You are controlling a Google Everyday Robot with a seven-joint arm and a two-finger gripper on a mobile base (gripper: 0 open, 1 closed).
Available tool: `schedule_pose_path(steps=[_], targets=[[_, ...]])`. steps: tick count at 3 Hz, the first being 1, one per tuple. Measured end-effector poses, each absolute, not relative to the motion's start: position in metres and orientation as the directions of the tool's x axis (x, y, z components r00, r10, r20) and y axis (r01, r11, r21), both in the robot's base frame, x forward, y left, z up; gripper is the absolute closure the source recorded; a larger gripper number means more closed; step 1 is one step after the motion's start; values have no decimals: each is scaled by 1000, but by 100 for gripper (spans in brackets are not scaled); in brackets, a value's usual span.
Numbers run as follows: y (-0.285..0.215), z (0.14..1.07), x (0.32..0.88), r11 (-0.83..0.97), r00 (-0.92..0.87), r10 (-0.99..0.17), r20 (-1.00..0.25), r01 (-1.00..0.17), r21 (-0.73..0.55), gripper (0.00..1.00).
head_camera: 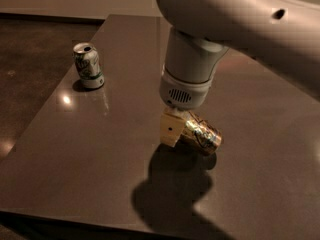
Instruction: Knock orange can over
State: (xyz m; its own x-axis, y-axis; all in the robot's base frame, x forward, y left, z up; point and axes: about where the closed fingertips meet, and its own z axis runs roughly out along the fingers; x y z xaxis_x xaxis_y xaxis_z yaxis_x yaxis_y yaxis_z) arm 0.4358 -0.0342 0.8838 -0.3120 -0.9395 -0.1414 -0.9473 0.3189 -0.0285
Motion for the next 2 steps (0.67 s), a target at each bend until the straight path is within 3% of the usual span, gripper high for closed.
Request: schedule_pose_path(steps=[2], targets=[[-35,877,444,336,-329,-936,-123,-941,-37,8]])
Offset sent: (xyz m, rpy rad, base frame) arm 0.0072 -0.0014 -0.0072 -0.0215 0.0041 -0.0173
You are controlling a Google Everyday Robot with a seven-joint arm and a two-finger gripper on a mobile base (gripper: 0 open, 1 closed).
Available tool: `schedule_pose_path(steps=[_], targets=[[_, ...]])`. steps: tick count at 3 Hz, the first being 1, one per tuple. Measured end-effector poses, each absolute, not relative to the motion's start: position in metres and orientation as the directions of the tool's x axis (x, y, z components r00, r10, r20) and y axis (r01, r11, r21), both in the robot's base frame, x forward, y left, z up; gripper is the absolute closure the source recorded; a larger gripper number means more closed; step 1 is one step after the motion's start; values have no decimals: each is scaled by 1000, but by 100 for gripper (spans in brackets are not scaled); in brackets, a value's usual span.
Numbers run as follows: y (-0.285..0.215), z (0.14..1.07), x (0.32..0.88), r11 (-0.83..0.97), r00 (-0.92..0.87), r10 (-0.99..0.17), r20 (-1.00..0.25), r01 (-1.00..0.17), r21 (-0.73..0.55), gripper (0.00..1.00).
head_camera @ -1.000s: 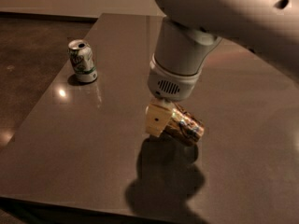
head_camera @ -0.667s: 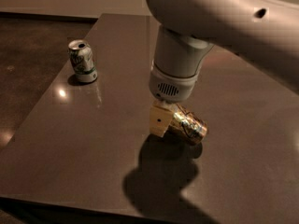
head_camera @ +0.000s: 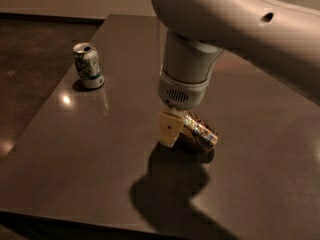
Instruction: Knock orange can over
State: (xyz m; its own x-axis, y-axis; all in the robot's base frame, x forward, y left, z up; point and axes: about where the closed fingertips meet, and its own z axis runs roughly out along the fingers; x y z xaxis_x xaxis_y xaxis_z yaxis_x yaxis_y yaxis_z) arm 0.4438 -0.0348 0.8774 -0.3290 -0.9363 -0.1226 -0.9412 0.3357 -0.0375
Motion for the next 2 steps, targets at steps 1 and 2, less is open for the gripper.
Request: schedule_pose_path(steps=[1,2], targets=[[-34,878,444,335,-328,-936,-126,-941,-41,0],[-34,878,444,335,-328,-936,-126,-941,-41,0]])
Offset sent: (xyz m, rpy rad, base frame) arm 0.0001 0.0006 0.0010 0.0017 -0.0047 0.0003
